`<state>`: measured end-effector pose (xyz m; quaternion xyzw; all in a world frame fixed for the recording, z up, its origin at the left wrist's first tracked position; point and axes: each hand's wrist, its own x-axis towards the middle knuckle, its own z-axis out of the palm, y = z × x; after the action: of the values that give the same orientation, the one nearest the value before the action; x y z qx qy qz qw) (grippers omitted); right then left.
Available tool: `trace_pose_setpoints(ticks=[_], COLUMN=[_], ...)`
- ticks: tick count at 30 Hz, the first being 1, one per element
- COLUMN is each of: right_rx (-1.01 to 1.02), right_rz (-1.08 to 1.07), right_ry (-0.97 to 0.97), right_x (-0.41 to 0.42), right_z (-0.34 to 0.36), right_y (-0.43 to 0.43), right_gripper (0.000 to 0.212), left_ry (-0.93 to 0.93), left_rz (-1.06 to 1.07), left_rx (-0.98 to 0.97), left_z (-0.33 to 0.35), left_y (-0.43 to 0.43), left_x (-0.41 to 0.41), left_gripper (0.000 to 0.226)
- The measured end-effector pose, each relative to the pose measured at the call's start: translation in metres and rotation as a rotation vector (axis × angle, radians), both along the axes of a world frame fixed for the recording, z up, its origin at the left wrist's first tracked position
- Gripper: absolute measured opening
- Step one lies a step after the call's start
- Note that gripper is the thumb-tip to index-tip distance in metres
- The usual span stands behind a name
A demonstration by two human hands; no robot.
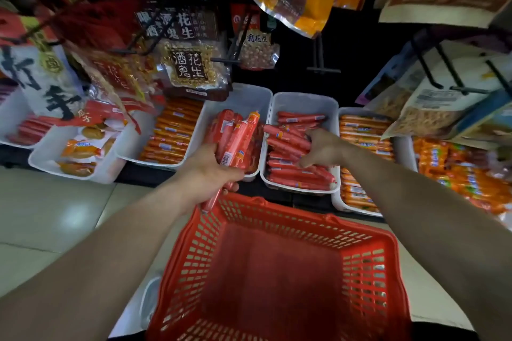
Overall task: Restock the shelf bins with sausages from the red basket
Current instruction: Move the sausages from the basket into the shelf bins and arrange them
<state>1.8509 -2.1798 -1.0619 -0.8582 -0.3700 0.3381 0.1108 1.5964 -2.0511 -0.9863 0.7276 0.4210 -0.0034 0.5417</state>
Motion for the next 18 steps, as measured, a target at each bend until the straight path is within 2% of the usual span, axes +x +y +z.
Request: trace_pose_setpoints(ticks=[4,5,9,13,18], right_rx=[-0.106,-0.116,-0.076,-0.082,-0.077], right_rz=[0.117,0.138,0.165,0.224,0.141], right_ry=[-0.122,-0.177,-0.318,-0.316,-0.302], right_x=[0.004,0.004,0.01,0.016,0.035], right_z=[-0.031,-0.033,-0.034,-0.034,-0.034], right_y=[0.007,0.005,-0.011,-0.032,-0.063], right_gripper=[0.102,0.106,0.094,0.088,0.076], left_ry=[0.064,0.077,0.113,0.155,0.222], left_rz=[-0.038,-0.051,-0.097,-0.182,-0.307], left_rx=[0.022,0.03,0.075,0.135,0.295], left_z=[-0.013,-0.015,-0.018,-0.028,-0.053], left_y=[-0.002,-0.003,-0.012,-0.017,-0.007], left_x=[0.007,0.008,0.012,0.018,0.061], left_gripper=[0.031,0.032,0.03,0.033,0.042])
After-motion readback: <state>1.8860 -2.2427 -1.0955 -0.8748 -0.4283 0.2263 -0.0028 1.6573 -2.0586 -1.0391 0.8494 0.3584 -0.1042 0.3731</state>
